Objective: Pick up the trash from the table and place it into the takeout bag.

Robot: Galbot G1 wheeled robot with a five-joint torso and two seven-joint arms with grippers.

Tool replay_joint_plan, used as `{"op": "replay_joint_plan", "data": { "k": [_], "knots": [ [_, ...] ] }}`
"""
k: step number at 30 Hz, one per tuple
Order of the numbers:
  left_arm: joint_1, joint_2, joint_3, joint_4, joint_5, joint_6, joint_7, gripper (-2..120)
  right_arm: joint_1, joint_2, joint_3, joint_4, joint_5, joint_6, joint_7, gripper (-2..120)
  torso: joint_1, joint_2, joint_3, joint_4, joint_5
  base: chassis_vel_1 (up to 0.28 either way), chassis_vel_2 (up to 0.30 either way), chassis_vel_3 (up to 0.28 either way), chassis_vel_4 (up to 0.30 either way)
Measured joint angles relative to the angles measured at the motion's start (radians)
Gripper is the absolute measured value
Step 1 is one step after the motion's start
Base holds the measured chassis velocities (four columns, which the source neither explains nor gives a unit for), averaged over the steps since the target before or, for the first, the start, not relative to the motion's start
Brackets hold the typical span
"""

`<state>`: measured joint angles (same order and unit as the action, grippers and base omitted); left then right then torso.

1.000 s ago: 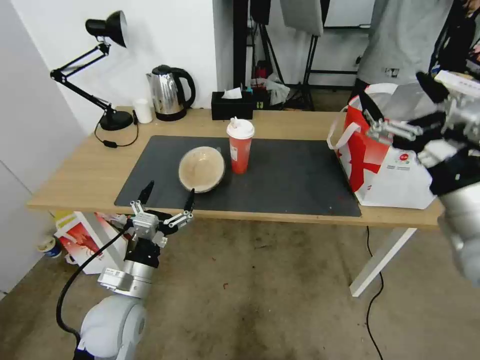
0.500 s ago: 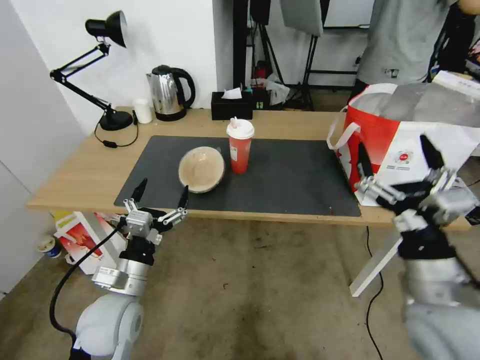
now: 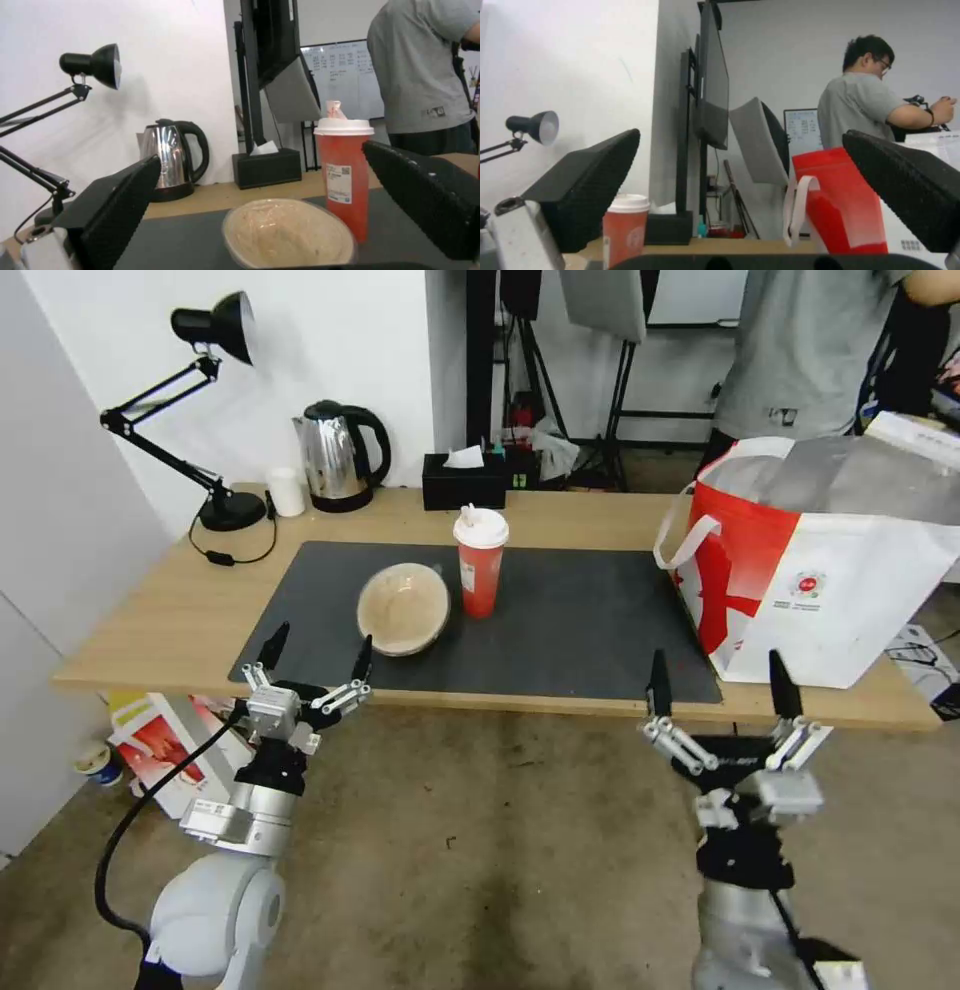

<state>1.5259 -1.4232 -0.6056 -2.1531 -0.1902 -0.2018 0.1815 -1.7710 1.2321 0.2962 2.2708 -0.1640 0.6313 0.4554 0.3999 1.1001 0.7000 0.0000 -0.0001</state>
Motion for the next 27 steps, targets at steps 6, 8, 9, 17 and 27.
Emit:
{"op": "replay_joint_plan", "data": {
  "k": [6, 8, 9, 17, 27],
  "knots": [
    [0.000, -0.004, -0.004, -0.005, 0.000, 0.000, 0.000, 100, -0.046, 0.034, -0.018, -0.031, -0.065, 0.068, 0.022, 100, 0.000, 0.000, 0.000, -0.0001, 0.0000, 0.000, 0.000, 0.000, 0.000],
    [0.000, -0.005, -0.005, -0.006, 0.000, 0.000, 0.000, 100, -0.051, 0.035, -0.018, -0.032, -0.070, 0.073, 0.022, 100, 0.000, 0.000, 0.000, -0.0001, 0.0000, 0.000, 0.000, 0.000, 0.000],
    [0.000, -0.005, -0.009, -0.008, 0.000, 0.000, 0.000, 100, -0.057, 0.034, -0.018, -0.032, -0.078, 0.078, 0.022, 100, 0.000, 0.000, 0.000, -0.0001, 0.0000, 0.000, 0.000, 0.000, 0.000],
    [0.007, -0.016, -0.027, -0.016, 0.000, 0.000, 0.000, 100, -0.064, 0.023, -0.029, -0.033, -0.088, 0.079, 0.020, 100, 0.000, 0.000, 0.000, 0.0000, 0.0000, 0.000, 0.000, 0.000, 0.000],
    [0.006, -0.021, -0.029, -0.013, 0.000, 0.001, 0.000, 100, -0.090, 0.027, -0.041, -0.051, -0.102, 0.104, 0.020, 100, 0.000, 0.000, 0.000, 0.0000, 0.0001, 0.000, 0.000, 0.000, 0.000]
  ]
}}
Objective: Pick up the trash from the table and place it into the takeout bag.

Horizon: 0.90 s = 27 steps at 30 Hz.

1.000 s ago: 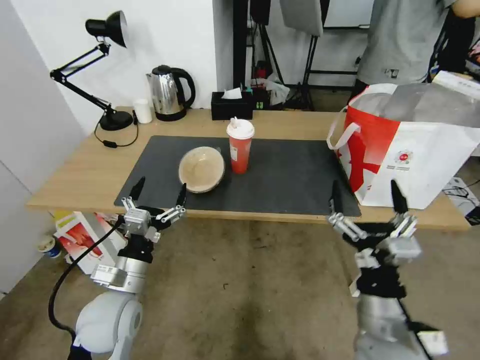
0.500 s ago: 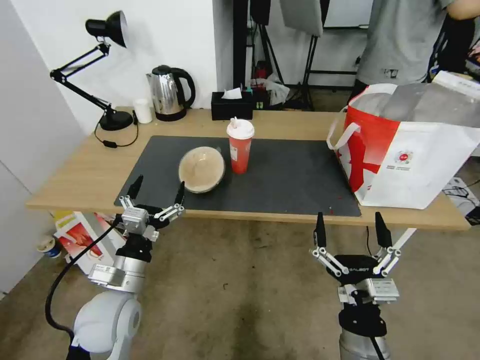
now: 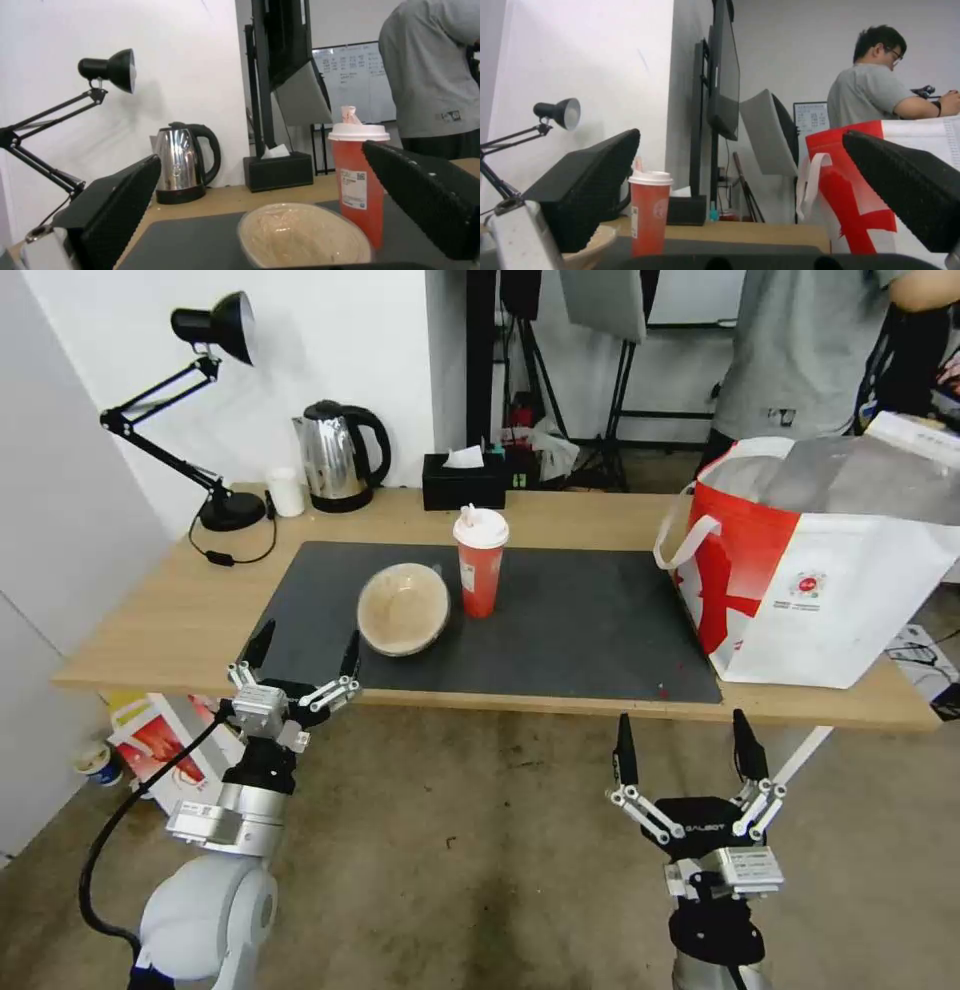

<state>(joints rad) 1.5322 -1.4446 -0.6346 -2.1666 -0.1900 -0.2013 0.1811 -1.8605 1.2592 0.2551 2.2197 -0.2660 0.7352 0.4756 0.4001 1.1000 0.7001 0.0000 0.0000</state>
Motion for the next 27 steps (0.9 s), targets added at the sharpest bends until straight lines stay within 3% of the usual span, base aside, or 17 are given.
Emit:
{"op": "replay_joint_plan", "data": {
  "k": [9, 27],
  "knots": [
    [0.003, -0.006, -0.001, -0.003, 0.001, 0.000, 0.000, 100, 0.036, -0.021, -0.003, 0.000, 0.019, -0.030, -0.004, 100, 0.000, 0.000, 0.000, 0.0000, 0.0000, 0.000, 0.000, 0.000, 0.000],
    [0.058, -0.011, -0.028, -0.064, 0.008, 0.002, 0.001, 100, 0.287, -0.195, -0.014, -0.014, 0.285, -0.233, -0.091, 100, 0.000, 0.000, 0.000, 0.0000, 0.0001, 0.000, 0.000, 0.000, 0.000]
  ]
}}
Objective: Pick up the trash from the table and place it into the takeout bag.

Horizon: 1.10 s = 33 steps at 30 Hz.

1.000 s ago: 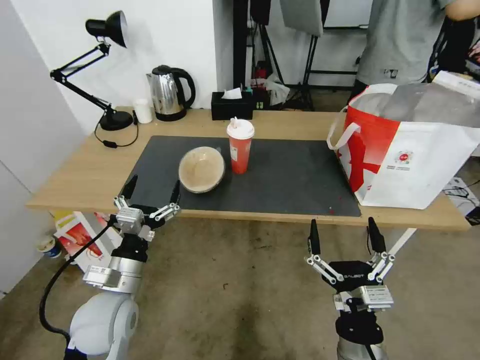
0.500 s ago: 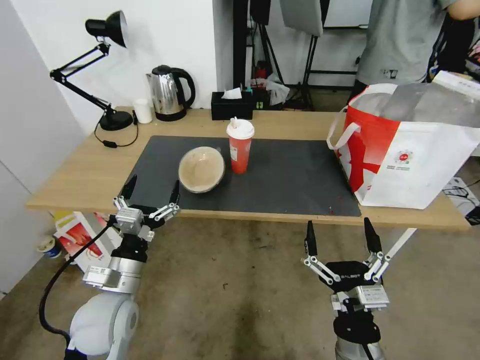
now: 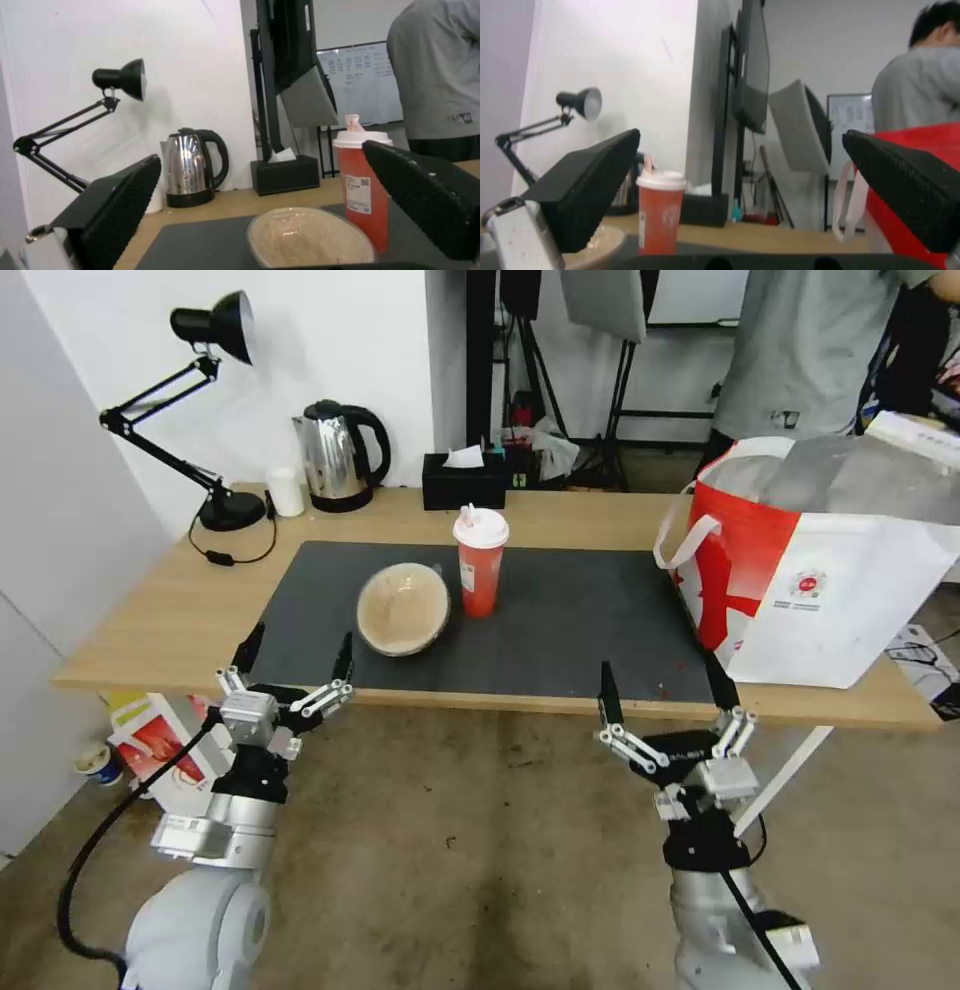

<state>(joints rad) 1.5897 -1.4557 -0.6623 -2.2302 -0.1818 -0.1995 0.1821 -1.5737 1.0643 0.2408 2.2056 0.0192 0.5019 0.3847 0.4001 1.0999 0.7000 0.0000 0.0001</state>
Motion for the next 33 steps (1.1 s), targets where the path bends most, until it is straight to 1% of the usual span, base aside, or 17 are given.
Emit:
{"op": "replay_joint_plan", "data": {
  "k": [1, 2, 4, 8, 12, 16, 17, 19, 22, 23, 26, 27, 31, 33],
  "knots": [
    [0.003, 0.004, -0.003, -0.002, -0.002, 0.001, 0.000, 100, 0.018, -0.015, 0.000, -0.008, 0.022, -0.011, -0.005, 100, 0.000, 0.000, 0.000, -0.0006, -0.0002, 0.000, 0.000, 0.000, 0.000],
    [0.006, 0.005, -0.005, -0.003, -0.002, 0.001, 0.000, 100, 0.029, -0.025, -0.001, -0.013, 0.037, -0.017, -0.009, 100, 0.000, 0.000, 0.000, -0.0004, -0.0002, 0.000, 0.000, 0.000, 0.000],
    [0.030, 0.009, -0.016, -0.013, -0.008, 0.000, 0.000, 100, 0.083, -0.065, -0.014, -0.039, 0.116, -0.048, -0.027, 100, 0.000, 0.000, 0.000, 0.0001, -0.0001, 0.000, 0.000, 0.000, 0.000],
    [0.055, 0.009, -0.019, -0.024, -0.012, -0.001, -0.001, 100, 0.129, -0.086, -0.029, -0.062, 0.162, -0.069, -0.034, 100, 0.000, 0.000, 0.000, 0.0000, -0.0002, 0.000, 0.000, 0.000, 0.000],
    [0.107, 0.002, -0.017, -0.053, -0.012, -0.002, -0.001, 100, 0.220, -0.114, -0.057, -0.121, 0.191, -0.081, -0.062, 100, 0.000, 0.000, 0.000, 0.0002, 0.0000, 0.000, 0.000, 0.000, 0.000],
    [0.123, -0.004, -0.016, -0.065, -0.009, -0.002, -0.001, 100, 0.266, -0.126, -0.080, -0.140, 0.227, -0.102, -0.065, 100, 0.000, 0.000, 0.000, 0.0001, -0.0002, 0.000, 0.000, 0.000, 0.000],
    [0.128, -0.007, -0.016, -0.069, -0.006, -0.002, -0.001, 100, 0.296, -0.137, -0.102, -0.148, 0.266, -0.129, -0.066, 100, 0.000, 0.000, 0.000, 0.0000, -0.0001, 0.000, 0.000, 0.000, 0.000],
    [0.131, -0.008, -0.016, -0.070, -0.004, -0.002, -0.001, 100, 0.309, -0.143, -0.113, -0.149, 0.287, -0.142, -0.067, 100, 0.000, 0.000, 0.000, -0.0001, -0.0001, 0.000, 0.000, 0.000, 0.000],
    [0.140, -0.010, -0.019, -0.073, 0.000, -0.002, -0.001, 100, 0.367, -0.163, -0.167, -0.161, 0.361, -0.190, -0.077, 100, 0.000, 0.000, 0.000, 0.0000, -0.0003, 0.000, 0.000, 0.000, 0.000],
    [0.140, -0.010, -0.019, -0.073, 0.000, -0.002, -0.001, 100, 0.367, -0.163, -0.167, -0.161, 0.361, -0.190, -0.077, 100, 0.000, 0.000, 0.000, 0.0000, -0.0003, 0.000, 0.000, 0.000, 0.000],
    [0.143, -0.013, -0.021, -0.075, 0.000, -0.002, -0.002, 100, 0.438, -0.171, -0.220, -0.191, 0.401, -0.212, -0.084, 100, 0.000, 0.000, 0.000, 0.0001, -0.0001, 0.000, 0.000, 0.000, 0.000],
    [0.143, -0.013, -0.021, -0.075, 0.000, -0.002, -0.002, 100, 0.438, -0.171, -0.220, -0.191, 0.401, -0.212, -0.084, 100, 0.000, 0.000, 0.000, 0.0001, -0.0001, 0.000, 0.000, 0.000, 0.000],
    [0.139, -0.018, -0.023, -0.075, 0.001, -0.002, -0.002, 100, 0.533, -0.177, -0.286, -0.227, 0.472, -0.243, -0.090, 100, 0.000, 0.000, 0.000, 0.0000, -0.0001, 0.000, 0.000, 0.000, 0.000],
    [0.139, -0.018, -0.022, -0.075, 0.001, -0.002, -0.002, 100, 0.539, -0.177, -0.290, -0.229, 0.476, -0.245, -0.091, 100, 0.000, 0.000, 0.000, 0.0000, -0.0002, 0.000, 0.000, 0.000, 0.000]
  ]
}}
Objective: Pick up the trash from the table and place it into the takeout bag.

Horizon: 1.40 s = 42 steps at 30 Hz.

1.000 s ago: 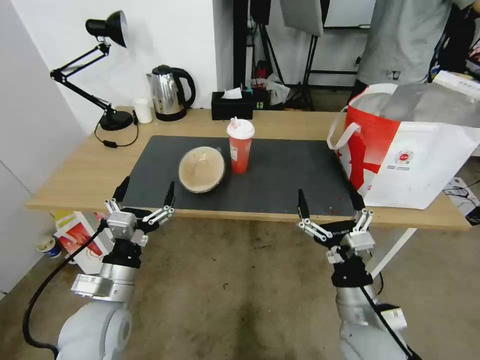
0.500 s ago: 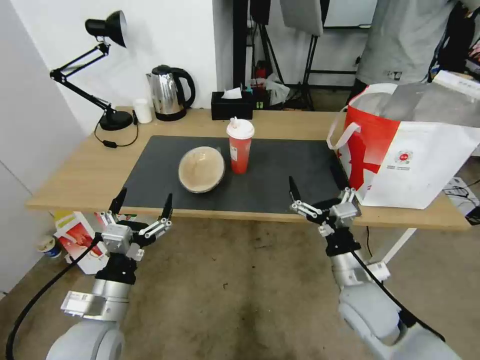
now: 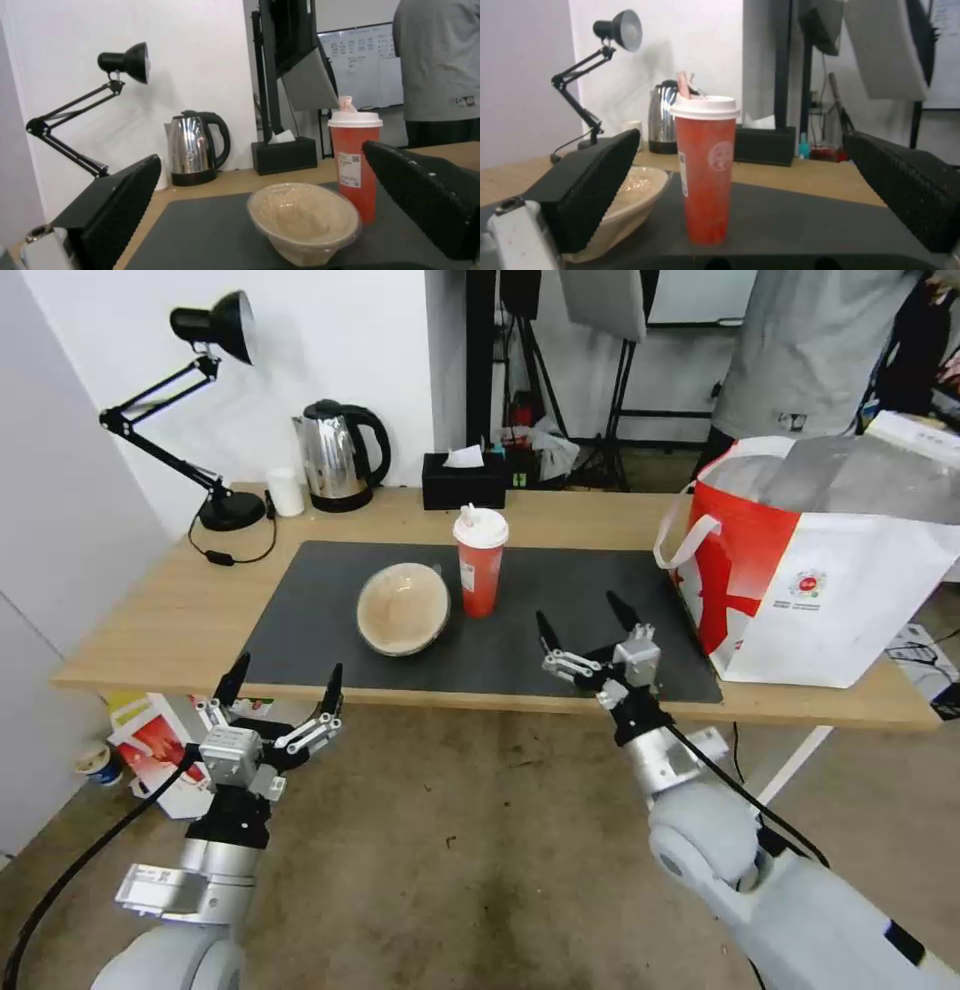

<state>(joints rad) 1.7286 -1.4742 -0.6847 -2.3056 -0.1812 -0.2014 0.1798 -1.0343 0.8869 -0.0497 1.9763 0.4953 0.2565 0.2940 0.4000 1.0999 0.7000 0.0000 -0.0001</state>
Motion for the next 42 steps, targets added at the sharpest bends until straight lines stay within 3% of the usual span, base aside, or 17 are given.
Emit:
{"op": "replay_joint_plan", "data": {
  "k": [11, 42],
  "knots": [
    [-0.014, -0.009, 0.008, 0.013, 0.001, -0.001, 0.000, 100, 0.159, 0.004, -0.102, -0.088, 0.075, -0.030, -0.004, 100, 0.000, 0.000, 0.000, 0.0000, 0.0000, 0.000, 0.000, 0.000, 0.000],
    [-0.061, 0.002, 0.014, 0.052, -0.004, 0.006, 0.001, 100, 0.474, 0.174, -0.312, -0.383, 0.145, -0.064, -0.029, 100, 0.000, 0.000, 0.000, 0.0000, 0.0000, 0.000, 0.000, 0.000, 0.000]
  ]
}}
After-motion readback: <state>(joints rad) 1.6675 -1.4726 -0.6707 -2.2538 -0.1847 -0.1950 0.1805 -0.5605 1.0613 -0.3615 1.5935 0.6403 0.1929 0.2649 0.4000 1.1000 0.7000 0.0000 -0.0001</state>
